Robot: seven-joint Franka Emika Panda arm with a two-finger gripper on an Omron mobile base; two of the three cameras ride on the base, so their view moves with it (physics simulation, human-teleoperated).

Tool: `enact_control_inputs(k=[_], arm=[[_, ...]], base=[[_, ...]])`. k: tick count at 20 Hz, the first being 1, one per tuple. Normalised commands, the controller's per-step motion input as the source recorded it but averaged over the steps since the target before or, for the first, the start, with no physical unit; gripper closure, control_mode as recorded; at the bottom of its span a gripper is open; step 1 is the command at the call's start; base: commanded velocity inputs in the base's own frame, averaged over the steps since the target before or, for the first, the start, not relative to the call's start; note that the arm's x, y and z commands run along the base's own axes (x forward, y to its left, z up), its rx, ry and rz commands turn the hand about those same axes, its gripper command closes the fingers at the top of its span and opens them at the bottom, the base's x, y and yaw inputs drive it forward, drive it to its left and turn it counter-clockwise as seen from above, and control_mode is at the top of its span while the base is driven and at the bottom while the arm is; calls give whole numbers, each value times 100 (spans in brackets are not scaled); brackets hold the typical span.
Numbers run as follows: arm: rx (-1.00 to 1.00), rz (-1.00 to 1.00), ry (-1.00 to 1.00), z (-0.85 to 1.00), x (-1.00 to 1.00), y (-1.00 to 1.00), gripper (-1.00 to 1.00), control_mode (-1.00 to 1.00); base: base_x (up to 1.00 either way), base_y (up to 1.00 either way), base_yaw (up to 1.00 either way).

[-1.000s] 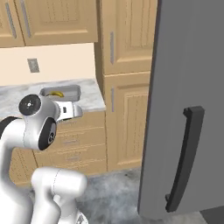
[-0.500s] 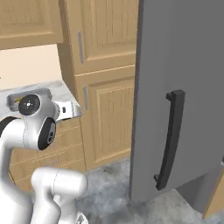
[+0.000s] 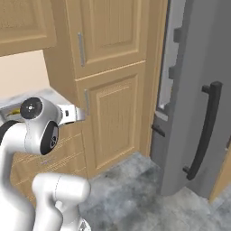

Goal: Pick the banana and kiwi from the fridge and place them inside the tupperware on the counter.

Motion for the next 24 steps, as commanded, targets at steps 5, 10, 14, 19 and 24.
enact_control_inputs(k=[5,10,14,19,24], arm=[[0,0,0,0,0,0,-100,100],[0,0,0,0,0,0,-100,100],[0,0,0,0,0,0,-100,100],[0,0,0,0,0,0,-100,100],[0,0,0,0,0,0,-100,100]], base=[[-2,85,-37],[-20,22,-43],[-1,35,-48],[20,62,-48],[35,74,-45]])
